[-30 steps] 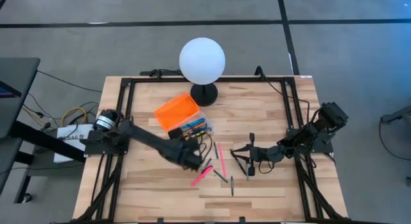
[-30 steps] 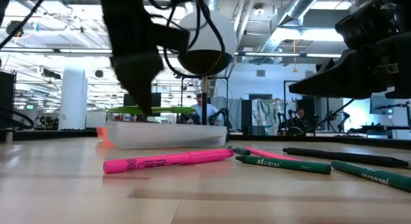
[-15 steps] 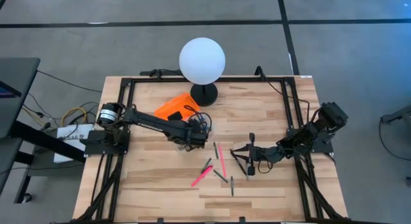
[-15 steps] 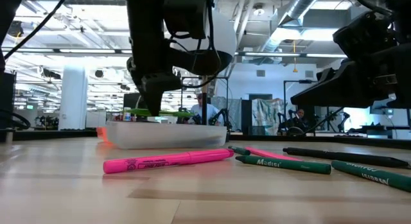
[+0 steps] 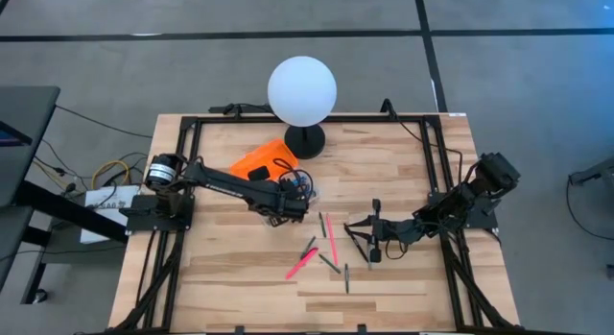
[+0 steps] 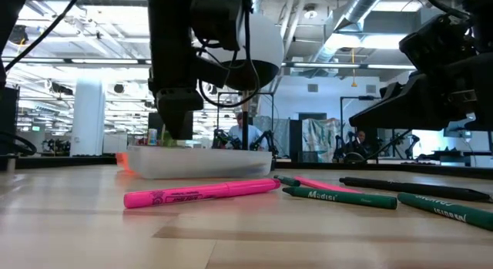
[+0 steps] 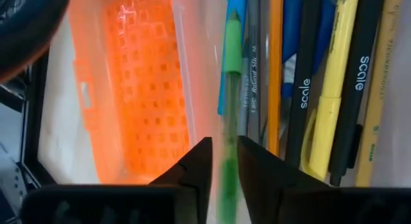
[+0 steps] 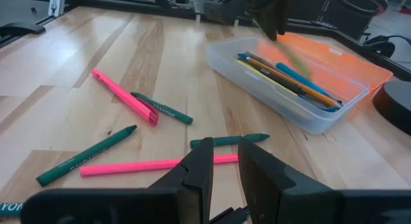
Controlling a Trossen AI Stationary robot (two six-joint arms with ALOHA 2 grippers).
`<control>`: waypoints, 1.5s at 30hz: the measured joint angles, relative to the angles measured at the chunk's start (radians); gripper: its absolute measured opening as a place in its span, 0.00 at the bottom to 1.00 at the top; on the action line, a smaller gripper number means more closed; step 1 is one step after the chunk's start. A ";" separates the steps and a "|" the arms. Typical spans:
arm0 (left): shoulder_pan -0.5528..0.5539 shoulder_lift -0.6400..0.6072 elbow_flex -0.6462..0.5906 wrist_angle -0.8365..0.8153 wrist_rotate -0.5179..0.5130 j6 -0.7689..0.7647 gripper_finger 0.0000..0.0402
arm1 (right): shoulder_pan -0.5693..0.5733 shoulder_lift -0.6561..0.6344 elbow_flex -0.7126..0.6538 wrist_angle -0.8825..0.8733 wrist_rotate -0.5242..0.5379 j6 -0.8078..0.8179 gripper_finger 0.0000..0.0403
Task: Pick & place school supplies into a supply box
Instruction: Put the green pen into the orange supply box, then put the black pen into the orange supply box
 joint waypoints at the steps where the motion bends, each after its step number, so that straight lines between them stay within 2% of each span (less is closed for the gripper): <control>1: 0.000 0.000 0.000 0.000 -0.007 -0.001 0.20 | 0.000 0.000 0.000 0.000 0.000 0.000 0.16; 7: 0.000 0.000 0.000 -0.001 -0.033 -0.024 0.31 | 0.000 0.000 0.000 0.000 0.000 0.014 0.16; 13: -0.053 0.000 0.000 -0.099 -0.031 -0.048 0.33 | 0.000 0.000 0.000 0.001 0.001 0.042 0.16; 17: -0.166 0.000 0.000 -0.286 -0.137 -0.181 0.31 | 0.000 0.000 0.000 0.000 0.001 0.055 0.16; 21: -0.315 0.000 0.000 -0.452 -0.265 -0.403 0.30 | 0.000 0.000 0.000 0.000 0.001 0.085 0.16; 29: -0.564 -0.024 -0.092 -0.400 -0.402 -0.665 0.30 | 0.000 0.000 0.025 0.003 0.000 0.078 0.16; 33: -0.650 -0.023 -0.177 -0.254 -0.468 -0.727 0.30 | 0.000 0.000 0.061 0.003 0.000 0.041 0.16; 37: -0.687 -0.023 -0.261 0.010 -0.492 -0.657 0.30 | -0.001 0.000 0.086 0.003 0.000 0.003 0.16; 41: -0.695 -0.023 -0.334 0.346 -0.478 -0.466 0.30 | -0.008 0.000 0.108 0.003 0.000 -0.012 0.16; 45: -0.694 -0.023 -0.392 0.722 -0.422 -0.158 0.30 | -0.031 0.000 0.123 0.002 0.000 -0.011 0.16</control>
